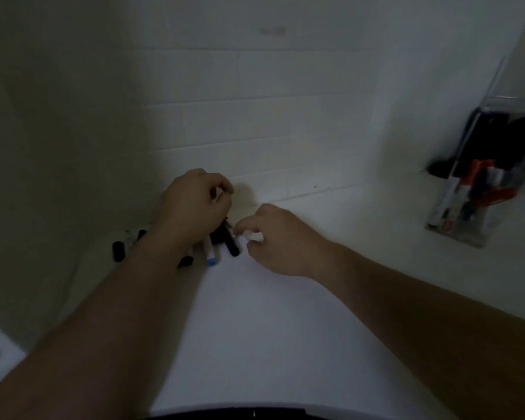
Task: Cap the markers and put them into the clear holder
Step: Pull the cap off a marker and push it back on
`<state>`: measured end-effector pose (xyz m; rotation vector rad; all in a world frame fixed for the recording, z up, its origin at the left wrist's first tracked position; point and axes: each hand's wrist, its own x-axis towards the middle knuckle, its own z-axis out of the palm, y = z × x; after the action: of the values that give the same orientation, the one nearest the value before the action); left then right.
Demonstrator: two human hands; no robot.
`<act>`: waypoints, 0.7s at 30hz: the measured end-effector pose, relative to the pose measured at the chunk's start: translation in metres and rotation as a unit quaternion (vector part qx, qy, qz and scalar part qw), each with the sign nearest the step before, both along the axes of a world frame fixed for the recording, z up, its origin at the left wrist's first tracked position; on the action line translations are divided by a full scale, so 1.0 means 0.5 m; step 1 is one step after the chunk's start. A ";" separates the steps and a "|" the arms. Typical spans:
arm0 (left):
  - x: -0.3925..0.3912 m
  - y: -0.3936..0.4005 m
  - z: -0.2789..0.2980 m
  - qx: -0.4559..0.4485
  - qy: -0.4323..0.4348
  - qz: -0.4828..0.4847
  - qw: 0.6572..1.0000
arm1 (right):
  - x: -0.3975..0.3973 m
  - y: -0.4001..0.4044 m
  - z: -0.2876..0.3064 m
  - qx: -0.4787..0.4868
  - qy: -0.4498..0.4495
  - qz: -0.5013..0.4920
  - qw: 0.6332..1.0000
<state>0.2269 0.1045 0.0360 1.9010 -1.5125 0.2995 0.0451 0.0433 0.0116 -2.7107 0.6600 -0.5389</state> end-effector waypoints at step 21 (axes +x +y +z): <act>0.019 -0.026 -0.035 0.218 -0.104 0.040 0.970 | -0.166 -0.101 -0.043 -0.048 -0.030 -0.197 0.979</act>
<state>0.2365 0.0913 0.0184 2.3382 -1.7533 0.2195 -0.0381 -0.0071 -0.0100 -2.6440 1.1935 -0.7591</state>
